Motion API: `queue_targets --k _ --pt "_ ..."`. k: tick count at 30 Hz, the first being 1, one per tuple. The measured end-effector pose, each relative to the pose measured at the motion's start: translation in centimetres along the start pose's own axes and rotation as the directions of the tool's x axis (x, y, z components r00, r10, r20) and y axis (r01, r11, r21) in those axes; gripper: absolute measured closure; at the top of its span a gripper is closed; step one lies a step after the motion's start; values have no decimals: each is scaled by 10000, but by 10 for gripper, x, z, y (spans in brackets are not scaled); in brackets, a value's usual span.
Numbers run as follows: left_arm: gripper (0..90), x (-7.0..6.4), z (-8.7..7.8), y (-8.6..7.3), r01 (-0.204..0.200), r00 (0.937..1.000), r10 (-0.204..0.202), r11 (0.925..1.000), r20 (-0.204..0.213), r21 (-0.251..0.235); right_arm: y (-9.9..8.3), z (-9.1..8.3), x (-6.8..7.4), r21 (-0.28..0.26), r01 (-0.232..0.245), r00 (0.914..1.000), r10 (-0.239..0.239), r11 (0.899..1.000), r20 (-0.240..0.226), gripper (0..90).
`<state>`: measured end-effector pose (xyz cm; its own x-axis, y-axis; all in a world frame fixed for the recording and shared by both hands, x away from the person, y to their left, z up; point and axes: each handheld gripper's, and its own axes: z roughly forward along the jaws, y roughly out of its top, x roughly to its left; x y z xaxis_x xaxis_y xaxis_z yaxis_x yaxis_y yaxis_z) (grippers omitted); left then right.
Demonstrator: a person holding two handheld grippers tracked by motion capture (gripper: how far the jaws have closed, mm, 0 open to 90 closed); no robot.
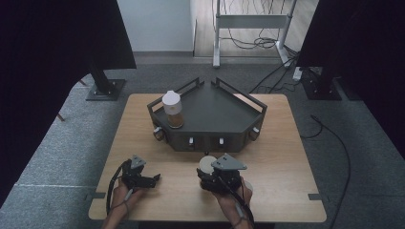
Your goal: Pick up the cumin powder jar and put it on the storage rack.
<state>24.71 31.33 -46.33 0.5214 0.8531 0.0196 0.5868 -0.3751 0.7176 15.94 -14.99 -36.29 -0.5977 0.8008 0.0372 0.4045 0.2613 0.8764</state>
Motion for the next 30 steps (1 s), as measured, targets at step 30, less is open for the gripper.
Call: queue_targets --k 30 --pt "0 0 0 0 -15 10000 15 10000 21 -13 22 0 -27 -105 -27 10000 27 9999 15 331"
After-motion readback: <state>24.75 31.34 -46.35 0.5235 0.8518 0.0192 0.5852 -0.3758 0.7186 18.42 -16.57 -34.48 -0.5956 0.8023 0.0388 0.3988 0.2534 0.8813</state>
